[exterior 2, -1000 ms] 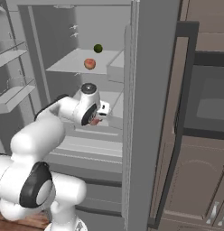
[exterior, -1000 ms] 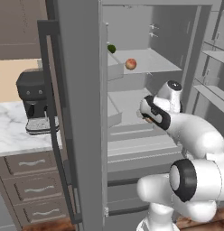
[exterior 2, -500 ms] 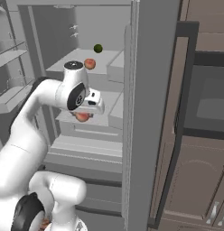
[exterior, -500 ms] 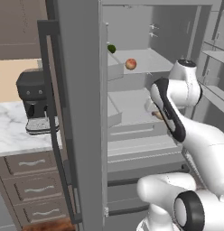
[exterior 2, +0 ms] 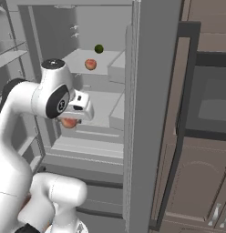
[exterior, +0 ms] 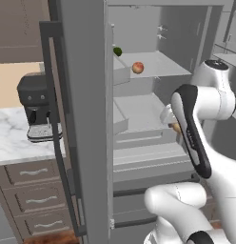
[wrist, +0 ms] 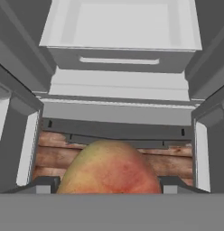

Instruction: Pick up each peach from the fridge and place one peach on each plate on the dining counter.

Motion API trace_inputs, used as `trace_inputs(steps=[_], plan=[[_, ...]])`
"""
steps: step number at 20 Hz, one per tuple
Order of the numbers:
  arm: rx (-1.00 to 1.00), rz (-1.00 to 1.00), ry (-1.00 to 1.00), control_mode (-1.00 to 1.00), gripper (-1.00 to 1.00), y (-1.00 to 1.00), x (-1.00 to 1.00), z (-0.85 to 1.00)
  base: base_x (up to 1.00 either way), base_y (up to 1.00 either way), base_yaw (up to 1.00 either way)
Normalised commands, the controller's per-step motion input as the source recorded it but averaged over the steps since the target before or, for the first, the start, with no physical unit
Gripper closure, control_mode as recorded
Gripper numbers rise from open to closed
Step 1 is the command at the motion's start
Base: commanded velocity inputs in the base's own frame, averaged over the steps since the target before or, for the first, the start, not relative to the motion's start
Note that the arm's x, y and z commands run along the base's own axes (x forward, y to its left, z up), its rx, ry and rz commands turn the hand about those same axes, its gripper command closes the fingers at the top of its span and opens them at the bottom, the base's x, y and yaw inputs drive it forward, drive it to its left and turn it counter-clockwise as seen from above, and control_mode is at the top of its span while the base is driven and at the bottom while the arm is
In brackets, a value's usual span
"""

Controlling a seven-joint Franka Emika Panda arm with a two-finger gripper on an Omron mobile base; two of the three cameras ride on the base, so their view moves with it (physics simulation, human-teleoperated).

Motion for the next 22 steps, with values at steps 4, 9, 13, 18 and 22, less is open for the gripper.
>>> trace_inputs(steps=[4, 9, 13, 18, 22], plan=[[0.0, 0.0, 0.0, -1.0, 1.0, 0.03, -0.2, 0.0, 0.0, 0.0, 0.0], [0.0, 0.0, 0.0, -1.0, 1.0, 0.0, -0.06, 0.0, 0.0, 0.0, 0.0], [0.0, 0.0, 0.0, 1.0, 1.0, 0.0, 0.0, 0.0, -0.77, -0.11, -0.05], [0.0, 0.0, 0.0, 1.0, 1.0, 0.0, 0.0, 0.0, -1.0, -0.41, -0.37], [0.0, 0.0, 0.0, 1.0, 1.0, 0.0, 0.0, 0.0, -0.51, -0.21, -0.73]])
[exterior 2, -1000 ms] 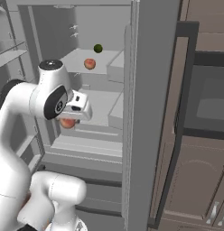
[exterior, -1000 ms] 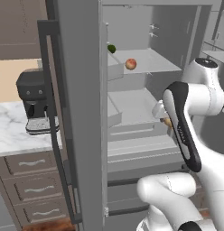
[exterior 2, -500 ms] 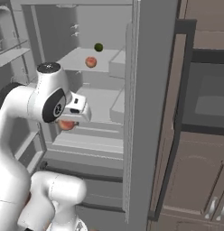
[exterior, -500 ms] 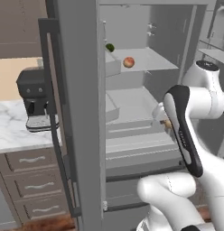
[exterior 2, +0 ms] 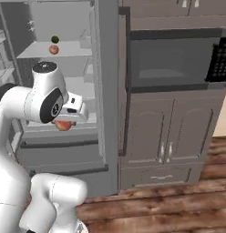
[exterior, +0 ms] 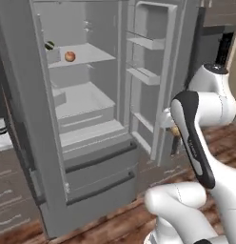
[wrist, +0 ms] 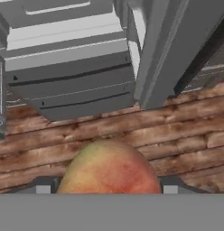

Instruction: Pick up each peach from the fridge and place one peach on each plate on the dining counter.

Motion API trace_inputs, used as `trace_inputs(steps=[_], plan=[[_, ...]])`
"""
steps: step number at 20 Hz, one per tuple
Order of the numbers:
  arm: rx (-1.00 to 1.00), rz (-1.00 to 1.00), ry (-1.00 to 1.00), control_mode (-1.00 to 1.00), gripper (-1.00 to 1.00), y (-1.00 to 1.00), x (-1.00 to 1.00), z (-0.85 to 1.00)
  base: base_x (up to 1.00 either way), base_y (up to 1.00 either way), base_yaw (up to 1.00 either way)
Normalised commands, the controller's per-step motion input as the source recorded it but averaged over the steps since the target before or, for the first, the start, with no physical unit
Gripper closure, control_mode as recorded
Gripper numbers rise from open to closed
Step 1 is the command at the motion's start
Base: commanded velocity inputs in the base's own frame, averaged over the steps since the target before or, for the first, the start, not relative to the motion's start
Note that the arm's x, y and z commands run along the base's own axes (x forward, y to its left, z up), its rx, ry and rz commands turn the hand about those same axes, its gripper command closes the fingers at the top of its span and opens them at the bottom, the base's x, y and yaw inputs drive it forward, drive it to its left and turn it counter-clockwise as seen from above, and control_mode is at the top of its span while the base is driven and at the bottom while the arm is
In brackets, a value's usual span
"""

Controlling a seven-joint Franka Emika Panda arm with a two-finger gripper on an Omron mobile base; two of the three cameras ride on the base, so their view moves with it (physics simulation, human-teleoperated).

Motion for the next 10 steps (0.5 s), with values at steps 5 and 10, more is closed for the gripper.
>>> trace_inputs(steps=[5, 10], plan=[[0.0, 0.0, 0.0, 1.0, 1.0, 0.0, 0.0, 0.0, 0.0, 0.0, -0.96], [0.0, 0.0, 0.0, 1.0, 1.0, 0.0, 0.0, 0.0, 0.0, 0.0, -0.97]])
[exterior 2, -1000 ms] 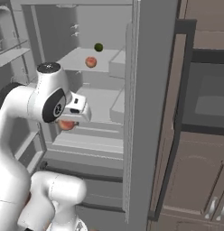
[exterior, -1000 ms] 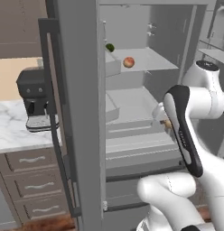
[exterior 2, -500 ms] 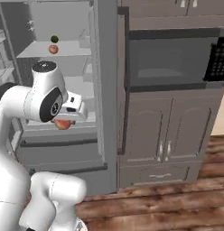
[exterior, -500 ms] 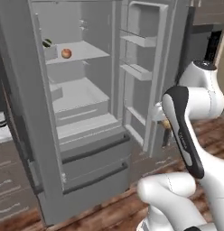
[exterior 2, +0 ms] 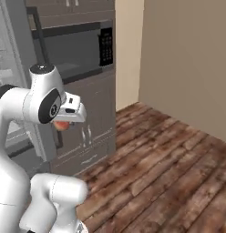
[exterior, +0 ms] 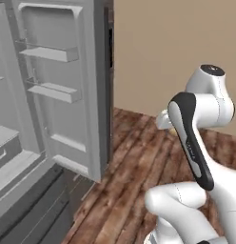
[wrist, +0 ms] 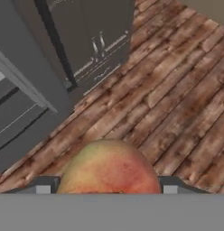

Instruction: Pick up each peach from the fridge and place one peach on each plate on the dining counter.

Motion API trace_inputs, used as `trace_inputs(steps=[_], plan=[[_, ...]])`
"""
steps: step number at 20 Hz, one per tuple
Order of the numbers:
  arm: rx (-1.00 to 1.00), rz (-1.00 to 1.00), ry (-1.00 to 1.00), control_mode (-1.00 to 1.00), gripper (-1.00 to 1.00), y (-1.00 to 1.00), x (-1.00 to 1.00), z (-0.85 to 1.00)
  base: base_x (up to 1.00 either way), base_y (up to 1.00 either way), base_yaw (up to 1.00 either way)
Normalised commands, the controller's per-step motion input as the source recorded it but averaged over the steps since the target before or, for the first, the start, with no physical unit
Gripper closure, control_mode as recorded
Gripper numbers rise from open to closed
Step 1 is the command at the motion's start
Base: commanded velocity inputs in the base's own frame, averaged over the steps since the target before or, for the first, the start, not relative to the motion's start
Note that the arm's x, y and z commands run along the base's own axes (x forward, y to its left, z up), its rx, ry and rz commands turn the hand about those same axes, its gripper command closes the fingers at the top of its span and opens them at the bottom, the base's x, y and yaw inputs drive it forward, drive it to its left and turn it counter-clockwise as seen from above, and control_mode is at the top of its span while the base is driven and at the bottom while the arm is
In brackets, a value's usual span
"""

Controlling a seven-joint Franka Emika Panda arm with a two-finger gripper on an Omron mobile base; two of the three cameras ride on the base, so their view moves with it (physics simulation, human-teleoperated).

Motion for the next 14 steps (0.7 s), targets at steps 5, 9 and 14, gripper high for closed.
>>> trace_inputs(steps=[5, 9, 14], plan=[[0.0, 0.0, 0.0, 1.0, 1.0, 0.0, 0.0, 0.0, 0.0, 0.0, -0.94], [0.0, 0.0, 0.0, 1.0, 1.0, 0.0, 0.0, 0.0, 0.0, -0.01, -0.93], [0.0, 0.0, 0.0, 1.0, 1.0, 0.0, 0.0, 0.0, 0.0, -0.06, -0.91]])
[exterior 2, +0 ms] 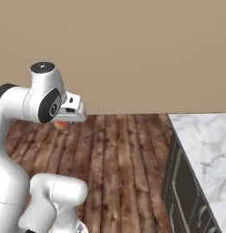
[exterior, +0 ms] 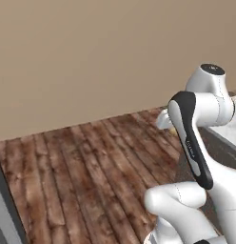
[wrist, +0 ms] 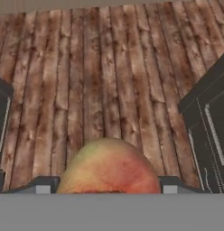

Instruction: Pick up each peach from the fridge and place one peach on each plate on the dining counter.

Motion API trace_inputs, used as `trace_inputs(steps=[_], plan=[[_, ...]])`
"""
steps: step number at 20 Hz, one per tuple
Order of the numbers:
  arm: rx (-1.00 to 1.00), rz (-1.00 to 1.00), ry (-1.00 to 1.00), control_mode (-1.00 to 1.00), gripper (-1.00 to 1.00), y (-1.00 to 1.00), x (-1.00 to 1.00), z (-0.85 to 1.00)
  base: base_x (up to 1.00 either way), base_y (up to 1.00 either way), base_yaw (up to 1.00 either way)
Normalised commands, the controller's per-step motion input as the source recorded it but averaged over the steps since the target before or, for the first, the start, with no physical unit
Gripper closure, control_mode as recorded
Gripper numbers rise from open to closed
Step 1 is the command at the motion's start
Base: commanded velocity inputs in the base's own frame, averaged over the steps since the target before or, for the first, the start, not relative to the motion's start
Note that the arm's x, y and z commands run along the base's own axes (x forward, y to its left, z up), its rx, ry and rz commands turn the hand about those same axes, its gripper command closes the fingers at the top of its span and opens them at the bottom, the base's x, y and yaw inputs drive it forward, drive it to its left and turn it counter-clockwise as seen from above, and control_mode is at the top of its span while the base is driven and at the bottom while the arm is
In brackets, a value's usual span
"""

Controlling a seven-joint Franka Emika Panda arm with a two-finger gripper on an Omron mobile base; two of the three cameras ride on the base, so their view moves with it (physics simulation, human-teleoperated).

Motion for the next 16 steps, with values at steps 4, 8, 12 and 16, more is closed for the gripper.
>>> trace_inputs(steps=[4, 8, 12, 16], plan=[[0.0, 0.0, 0.0, 1.0, 1.0, 0.0, 0.0, 0.0, 0.22, 0.02, -0.81], [0.0, 0.0, 0.0, 1.0, 1.0, 0.0, 0.0, 0.0, 1.0, 0.55, -0.34], [0.0, 0.0, 0.0, 1.0, 1.0, 0.0, 0.0, 0.0, 1.0, 0.82, -0.27], [0.0, 0.0, 0.0, 1.0, 1.0, 0.0, 0.0, 0.0, 1.0, 0.96, -0.39]])
